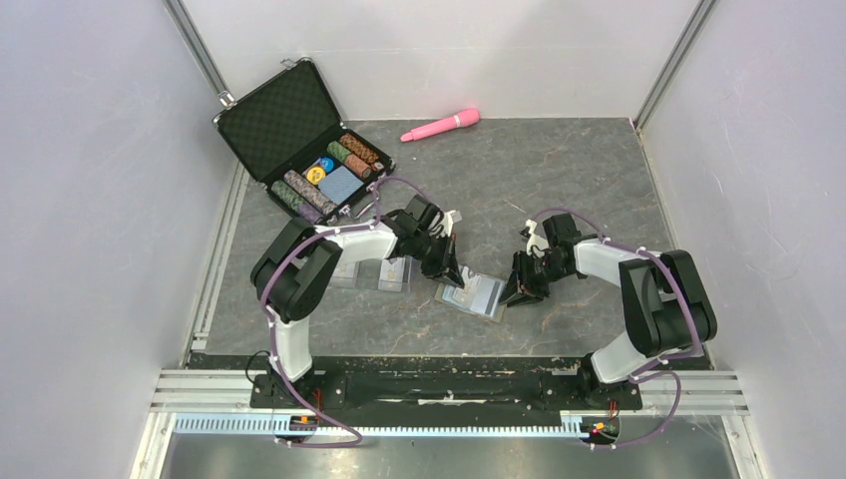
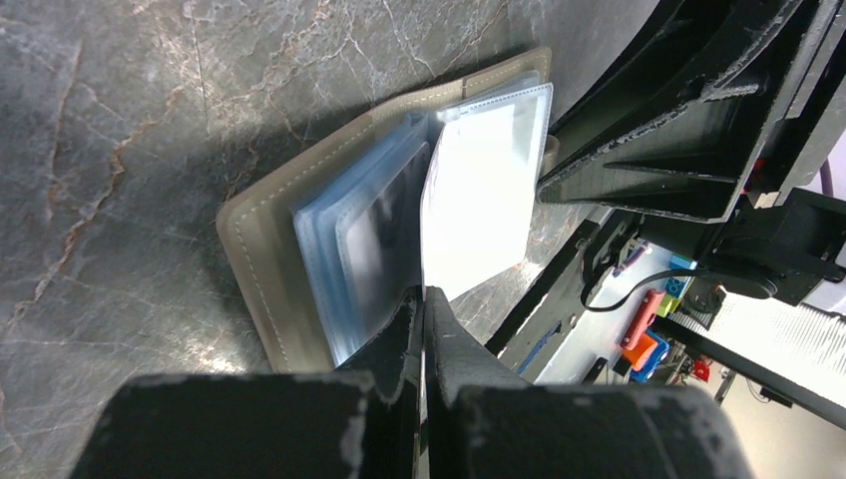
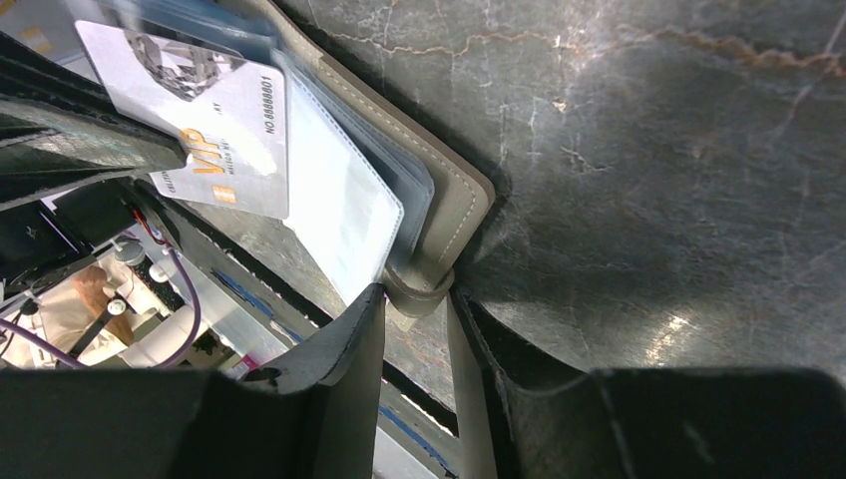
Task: Put the credit cards into the card holder
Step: Insert the credit card into the card holder.
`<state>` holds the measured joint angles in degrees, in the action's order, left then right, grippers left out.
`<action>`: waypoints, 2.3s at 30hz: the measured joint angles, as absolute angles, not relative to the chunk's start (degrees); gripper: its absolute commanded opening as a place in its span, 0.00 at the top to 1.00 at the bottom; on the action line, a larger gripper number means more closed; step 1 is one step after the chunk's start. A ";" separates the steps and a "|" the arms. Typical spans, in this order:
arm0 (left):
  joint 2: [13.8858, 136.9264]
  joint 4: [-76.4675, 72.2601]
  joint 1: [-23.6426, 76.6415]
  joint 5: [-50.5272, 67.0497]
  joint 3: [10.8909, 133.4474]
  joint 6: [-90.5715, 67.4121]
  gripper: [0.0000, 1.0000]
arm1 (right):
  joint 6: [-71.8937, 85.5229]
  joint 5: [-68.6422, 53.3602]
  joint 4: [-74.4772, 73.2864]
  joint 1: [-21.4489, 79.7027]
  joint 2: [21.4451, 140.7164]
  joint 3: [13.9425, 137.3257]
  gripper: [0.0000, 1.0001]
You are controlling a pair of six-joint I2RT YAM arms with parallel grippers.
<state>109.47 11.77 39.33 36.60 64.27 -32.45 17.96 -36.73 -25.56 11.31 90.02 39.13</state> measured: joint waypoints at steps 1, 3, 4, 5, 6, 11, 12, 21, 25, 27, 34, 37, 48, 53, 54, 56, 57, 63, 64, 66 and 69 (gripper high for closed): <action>109.67 11.88 39.48 36.60 64.40 -32.42 0.98 | 17.93 -36.75 -25.54 11.31 90.02 39.16 0.68; 110.26 11.90 39.90 36.71 64.79 -32.45 0.98 | 17.96 -36.86 -25.52 11.31 90.08 39.13 0.68; 110.37 11.88 40.16 36.80 64.84 -32.45 0.98 | 17.96 -36.88 -25.50 11.31 90.08 39.16 0.68; 110.54 11.73 40.42 37.19 64.86 -32.47 0.98 | 17.96 -36.88 -25.47 11.31 90.11 39.13 0.68; 110.69 11.51 40.69 37.63 64.86 -32.49 0.98 | 17.98 -36.93 -25.45 11.31 90.15 39.16 0.68; 111.11 10.81 41.28 38.09 64.86 -32.51 0.98 | 17.98 -37.23 -25.30 11.29 90.30 39.13 0.68; 111.11 10.79 41.30 38.09 64.88 -32.53 0.98 | 17.98 -37.26 -25.28 11.29 90.30 39.13 0.68; 111.85 11.00 41.28 38.00 65.43 -33.19 0.98 | 18.06 -38.00 -24.18 11.11 90.21 38.41 0.69; 112.09 11.73 41.28 37.71 66.19 -33.28 0.98 | 18.09 -38.26 -23.79 11.07 90.19 38.15 0.71; 112.09 12.12 41.23 37.58 66.39 -33.32 0.98 | 18.22 -38.54 -23.49 11.07 90.19 37.95 0.72; 112.18 12.29 40.91 37.45 66.63 -34.30 0.98 | 18.44 -38.76 -22.87 11.07 90.19 37.63 0.74; 112.62 12.01 40.84 37.47 66.72 -35.53 0.98 | 18.46 -38.76 -22.79 11.07 90.19 37.56 0.75; 113.01 10.96 40.73 37.63 66.72 -38.00 0.98 | 18.94 -39.27 -21.96 11.09 90.35 37.10 0.77; 113.01 11.46 40.73 37.52 66.72 -37.89 0.98 | 19.11 -39.48 -21.85 11.09 90.54 37.10 0.77; 113.01 11.73 40.73 37.45 66.72 -37.87 0.97 | 19.11 -39.62 -21.78 11.09 90.61 37.10 0.77; 113.01 12.25 40.73 37.32 66.76 -37.69 0.97 | 19.11 -39.88 -21.65 11.09 90.78 37.10 0.77; 113.01 12.34 40.73 37.39 66.81 -37.67 0.97 | 19.11 -39.99 -21.63 11.09 90.83 37.10 0.77; 113.10 12.34 40.73 37.76 66.81 -37.60 0.82 | 19.11 -40.18 -21.52 11.09 90.98 37.10 0.77; 113.25 12.86 40.75 37.58 66.87 -37.32 0.78 | 19.11 -40.27 -21.47 11.11 91.00 37.12 0.77; 113.65 14.85 40.80 37.17 67.33 -36.34 0.72 | 19.14 -40.47 -21.32 11.27 91.20 37.10 0.77; 113.80 19.68 41.32 34.83 69.38 -34.26 0.64 | 19.16 -40.80 -20.82 11.64 91.42 37.10 0.77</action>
